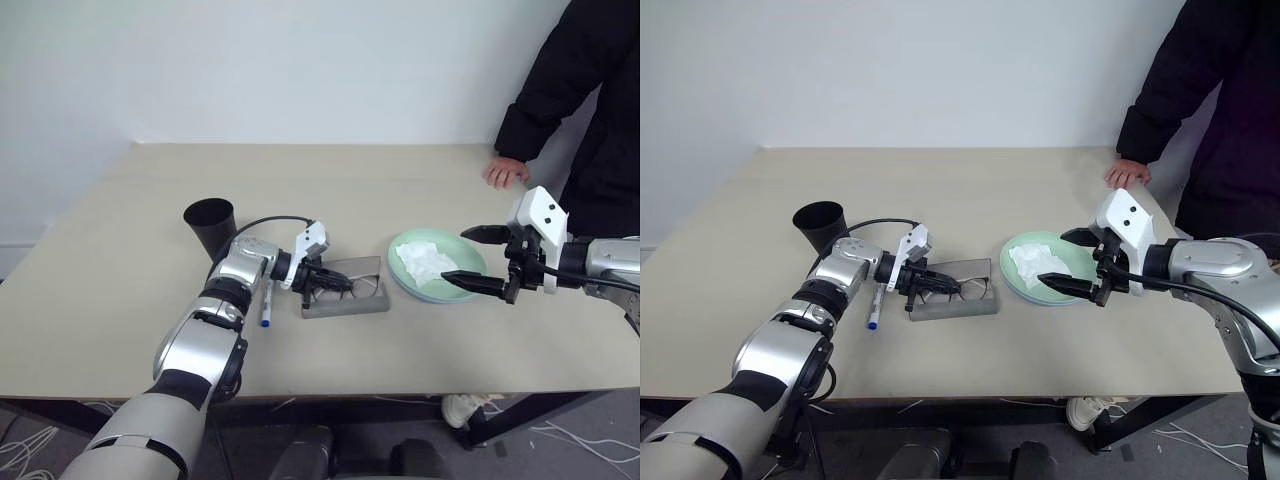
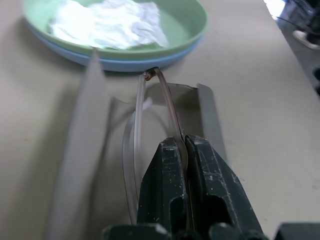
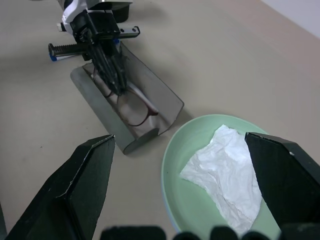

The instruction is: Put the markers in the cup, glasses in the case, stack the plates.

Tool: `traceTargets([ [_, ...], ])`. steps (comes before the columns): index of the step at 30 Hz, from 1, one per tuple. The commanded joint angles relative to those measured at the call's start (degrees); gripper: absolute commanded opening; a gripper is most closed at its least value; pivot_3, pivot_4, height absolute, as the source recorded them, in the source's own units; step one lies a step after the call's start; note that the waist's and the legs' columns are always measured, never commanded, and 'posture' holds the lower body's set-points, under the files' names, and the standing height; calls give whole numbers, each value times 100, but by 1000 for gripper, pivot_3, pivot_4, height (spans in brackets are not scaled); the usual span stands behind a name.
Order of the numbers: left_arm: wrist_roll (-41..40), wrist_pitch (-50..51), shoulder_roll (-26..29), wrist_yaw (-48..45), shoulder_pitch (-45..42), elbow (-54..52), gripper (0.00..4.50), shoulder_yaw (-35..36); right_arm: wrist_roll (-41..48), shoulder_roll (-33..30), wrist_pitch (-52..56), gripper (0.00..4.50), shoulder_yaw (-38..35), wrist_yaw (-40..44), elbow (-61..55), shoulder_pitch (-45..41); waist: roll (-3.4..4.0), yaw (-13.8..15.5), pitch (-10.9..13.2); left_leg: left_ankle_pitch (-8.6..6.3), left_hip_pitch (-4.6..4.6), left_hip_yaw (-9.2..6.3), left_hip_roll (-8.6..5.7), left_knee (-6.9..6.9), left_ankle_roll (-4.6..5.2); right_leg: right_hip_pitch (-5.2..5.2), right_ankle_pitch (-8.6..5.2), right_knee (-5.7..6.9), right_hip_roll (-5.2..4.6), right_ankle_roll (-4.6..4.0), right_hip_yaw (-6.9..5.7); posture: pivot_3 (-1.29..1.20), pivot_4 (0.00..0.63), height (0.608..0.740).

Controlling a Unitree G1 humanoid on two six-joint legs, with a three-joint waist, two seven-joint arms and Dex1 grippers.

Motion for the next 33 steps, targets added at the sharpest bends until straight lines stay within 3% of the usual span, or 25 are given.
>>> traceTargets([
  [1,22,458,98,-592,-12,-286,11,-42,18,-25,-38,4500,-203,-38,-100,-68,0,-3,0,0,0,0,0,0,0,0,-1,0,0,-1,-1,0,0,727],
  [8,-652,1475,509,-738,328,-1440,11,-793,-10,11,-48,4500,-138,-69,-76,-101,1,-15,0,-1,-1,-3,1,-1,2,-2,-5,0,0,-7,2,0,0,727],
  [16,-615,1741,517,-647,530,-1849,11,-691,-23,92,-46,4500,-54,-64,-73,-179,1,-9,0,-2,0,-5,1,-1,3,0,-6,-1,-3,-8,3,0,0,727],
  [19,-583,1761,492,-497,534,-1832,650,-609,-32,102,-54,4500,-47,-58,-62,-199,1,-8,0,-2,0,-5,1,-2,3,-4,-6,0,-2,-8,4,0,0,727],
  [25,-568,1549,516,-265,478,-1998,2701,-401,-32,104,-57,4500,-54,-52,-59,-208,0,-3,0,-2,0,-5,1,-2,3,-5,-6,-1,-2,-7,3,0,0,727],
  [31,-994,1971,543,-212,111,-2374,2701,170,-28,100,-50,4500,-76,-62,-78,-184,-1,-4,1,-2,-2,-6,1,-2,3,-6,-6,-1,-3,-8,3,0,0,727],
  [33,-994,1908,502,84,-67,-2219,2339,375,-24,106,-51,4500,-77,-67,-90,-175,-1,-4,1,-2,-1,-6,1,-2,3,-11,-6,-1,-3,-8,1,0,0,727],
])
